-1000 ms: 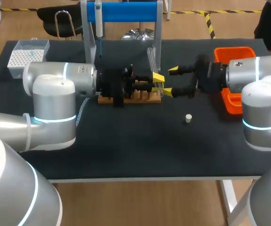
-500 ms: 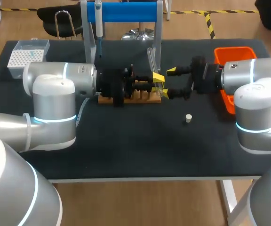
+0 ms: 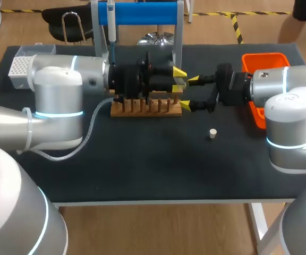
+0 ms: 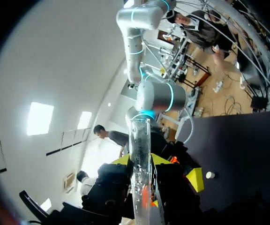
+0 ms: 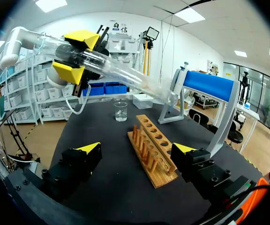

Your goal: Invert the test tube, pick up the pipette, mount the tip to pipette, aspirate from beaker and dispense into the tube, eject the tip, return the pipette, and cap with the stopper.

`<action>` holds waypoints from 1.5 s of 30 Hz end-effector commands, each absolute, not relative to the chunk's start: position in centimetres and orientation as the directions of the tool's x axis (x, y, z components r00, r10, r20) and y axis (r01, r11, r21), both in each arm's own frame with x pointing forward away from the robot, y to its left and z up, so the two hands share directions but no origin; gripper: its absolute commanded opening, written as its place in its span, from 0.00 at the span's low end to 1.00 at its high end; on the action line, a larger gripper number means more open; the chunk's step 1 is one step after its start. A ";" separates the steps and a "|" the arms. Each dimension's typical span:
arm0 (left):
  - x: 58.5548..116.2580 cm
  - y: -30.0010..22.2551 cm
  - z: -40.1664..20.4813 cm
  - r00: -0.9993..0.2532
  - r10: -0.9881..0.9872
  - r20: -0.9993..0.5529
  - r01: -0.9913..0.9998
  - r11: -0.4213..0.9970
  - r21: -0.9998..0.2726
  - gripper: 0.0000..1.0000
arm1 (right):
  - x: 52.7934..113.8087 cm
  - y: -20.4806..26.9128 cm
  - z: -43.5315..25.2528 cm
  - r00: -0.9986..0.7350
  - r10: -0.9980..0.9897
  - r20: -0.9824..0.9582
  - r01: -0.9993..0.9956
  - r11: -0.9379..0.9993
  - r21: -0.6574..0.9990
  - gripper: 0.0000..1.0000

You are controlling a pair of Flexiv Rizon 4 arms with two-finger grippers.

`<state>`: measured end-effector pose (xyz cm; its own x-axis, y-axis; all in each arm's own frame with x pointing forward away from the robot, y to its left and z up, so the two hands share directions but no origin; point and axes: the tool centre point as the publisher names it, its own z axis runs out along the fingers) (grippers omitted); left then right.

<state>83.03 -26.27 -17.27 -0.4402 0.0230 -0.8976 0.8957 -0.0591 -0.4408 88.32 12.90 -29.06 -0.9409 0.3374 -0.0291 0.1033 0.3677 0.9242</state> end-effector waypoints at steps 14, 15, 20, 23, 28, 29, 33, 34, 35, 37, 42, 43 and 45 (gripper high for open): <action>86.0 -22.9 -14.8 -0.823 0.048 -0.567 0.568 0.007 -0.823 0.00 | 88.3 12.9 -29.1 -0.940 0.340 -0.030 0.103 0.368 0.924 1.00; 86.3 -22.8 -14.7 -0.841 0.055 -0.539 0.541 0.025 -0.841 0.00 | 88.3 12.9 -29.1 -0.940 0.340 -0.030 0.103 0.368 0.924 1.00; 87.2 -22.4 -15.3 -0.911 0.034 -0.410 0.411 -0.002 -0.912 0.00 | 88.3 12.9 -29.1 -0.940 0.340 -0.030 0.103 0.368 0.924 1.00; 87.6 -22.3 -15.7 -0.931 0.005 -0.364 0.364 -0.034 -0.931 0.00 | 88.3 12.9 -29.1 -0.940 0.340 -0.030 0.103 0.368 0.924 1.00; 88.7 -22.3 -16.8 -0.943 -0.001 -0.333 0.332 -0.059 -0.941 0.00 | 88.3 12.9 -29.1 -0.940 0.340 -0.030 0.103 0.368 0.924 1.00; 88.9 -22.3 -17.0 -0.948 -0.006 -0.319 0.318 -0.079 -0.945 0.00 | 88.3 12.9 -29.1 -0.940 0.340 -0.030 0.103 0.368 0.924 1.00; 89.9 -21.9 -17.8 -0.968 -0.010 -0.252 0.251 -0.117 -0.961 0.00 | 88.3 12.9 -29.1 -0.940 0.340 -0.030 0.103 0.368 0.924 1.00; 90.2 -21.8 -17.9 -0.973 -0.007 -0.231 0.230 -0.121 -0.966 0.00 | 88.3 12.9 -29.1 -0.940 0.340 -0.030 0.103 0.368 0.924 1.00; 90.5 -21.6 -17.9 -0.978 -0.002 -0.210 0.209 -0.120 -0.971 0.00 | 88.3 12.9 -29.1 -0.940 0.340 -0.030 0.103 0.368 0.924 1.00; 91.2 -21.2 -17.8 -0.982 -0.003 -0.190 0.189 -0.120 -0.975 0.00 | 88.3 12.9 -29.1 -0.940 0.340 -0.030 0.103 0.368 0.924 1.00; 92.5 -20.6 -17.6 -0.990 -0.007 -0.142 0.142 -0.106 -0.984 0.00 | 88.3 12.9 -29.1 -0.940 0.340 -0.030 0.103 0.368 0.924 1.00; 92.8 -20.5 -17.6 -0.991 -0.010 -0.134 0.135 -0.103 -0.985 0.00 | 88.3 12.9 -29.1 -0.940 0.340 -0.030 0.103 0.368 0.924 1.00; 93.2 -20.3 -17.5 -0.992 -0.011 -0.127 0.128 -0.097 -0.987 0.00 | 88.3 12.9 -29.1 -0.940 0.340 -0.030 0.103 0.368 0.924 1.00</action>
